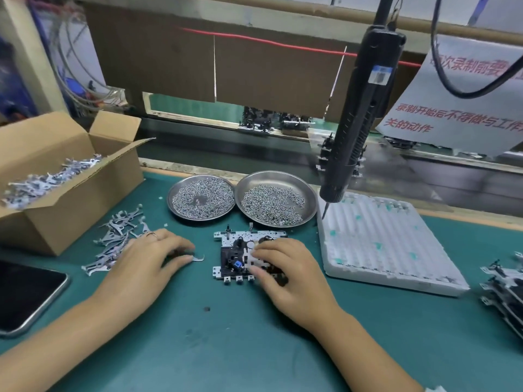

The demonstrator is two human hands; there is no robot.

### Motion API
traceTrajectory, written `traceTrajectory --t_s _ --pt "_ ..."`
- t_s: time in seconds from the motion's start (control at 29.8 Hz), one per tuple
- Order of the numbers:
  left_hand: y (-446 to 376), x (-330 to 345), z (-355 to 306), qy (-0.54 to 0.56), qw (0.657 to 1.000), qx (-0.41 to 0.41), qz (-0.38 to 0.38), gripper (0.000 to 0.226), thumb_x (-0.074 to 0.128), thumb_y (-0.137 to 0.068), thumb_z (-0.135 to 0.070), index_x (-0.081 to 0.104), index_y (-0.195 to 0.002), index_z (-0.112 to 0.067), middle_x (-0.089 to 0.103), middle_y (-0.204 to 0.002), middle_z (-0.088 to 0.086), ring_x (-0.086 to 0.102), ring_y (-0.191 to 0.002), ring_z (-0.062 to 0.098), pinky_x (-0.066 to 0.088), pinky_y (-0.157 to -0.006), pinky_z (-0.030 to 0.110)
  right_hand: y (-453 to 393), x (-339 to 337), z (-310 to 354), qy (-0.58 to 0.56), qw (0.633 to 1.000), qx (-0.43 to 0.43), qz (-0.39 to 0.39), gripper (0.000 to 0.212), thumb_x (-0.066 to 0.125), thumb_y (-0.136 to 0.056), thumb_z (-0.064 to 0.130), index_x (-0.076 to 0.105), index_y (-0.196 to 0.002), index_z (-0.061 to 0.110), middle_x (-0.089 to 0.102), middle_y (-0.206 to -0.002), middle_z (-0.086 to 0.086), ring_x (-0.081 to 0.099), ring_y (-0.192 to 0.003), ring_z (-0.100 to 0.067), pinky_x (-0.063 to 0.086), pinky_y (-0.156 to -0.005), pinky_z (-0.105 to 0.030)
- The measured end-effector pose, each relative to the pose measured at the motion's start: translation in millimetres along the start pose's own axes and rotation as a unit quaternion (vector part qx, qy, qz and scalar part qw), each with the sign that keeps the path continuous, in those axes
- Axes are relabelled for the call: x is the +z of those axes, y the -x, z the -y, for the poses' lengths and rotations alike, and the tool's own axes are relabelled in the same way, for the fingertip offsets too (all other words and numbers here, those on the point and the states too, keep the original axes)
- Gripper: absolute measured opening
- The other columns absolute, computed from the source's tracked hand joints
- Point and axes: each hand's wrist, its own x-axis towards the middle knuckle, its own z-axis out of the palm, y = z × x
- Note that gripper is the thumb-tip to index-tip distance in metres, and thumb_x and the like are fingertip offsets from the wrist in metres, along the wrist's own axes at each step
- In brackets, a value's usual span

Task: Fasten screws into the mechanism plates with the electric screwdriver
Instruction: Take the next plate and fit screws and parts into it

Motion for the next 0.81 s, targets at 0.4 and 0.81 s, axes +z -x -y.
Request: traceTrajectory --t_s 0.4,0.81 --pt "-3.9 8.0 -22.0 0.092 0.991 0.08 -0.058 0.013 0.067 -0.084 -0.007 0.071 -0.095 -0.014 0.062 -0.083 -0.008 0.057 -0.079 0.002 0.036 -0.075 0.004 -4.5 -0.5 -3.4 -0.118 0.982 0.081 -0.121 0.016 0.059 -0.09 0.013 0.072 -0.098 0.009 0.066 -0.096 0.008 0.061 -0.095 -0.009 0.049 -0.083 -0.031" --pt "-35.7 20.2 -50.0 0.026 0.932 0.358 -0.051 0.018 0.055 -0.089 -0.016 0.072 -0.085 -0.013 0.064 -0.086 -0.004 0.052 -0.081 0.013 0.038 -0.075 0.032 -12.3 -20.7 -8.0 -0.248 0.945 0.213 -0.02 0.026 0.073 -0.082 0.007 0.075 -0.083 0.033 0.067 -0.078 0.013 0.061 -0.087 -0.007 0.045 -0.08 -0.018"
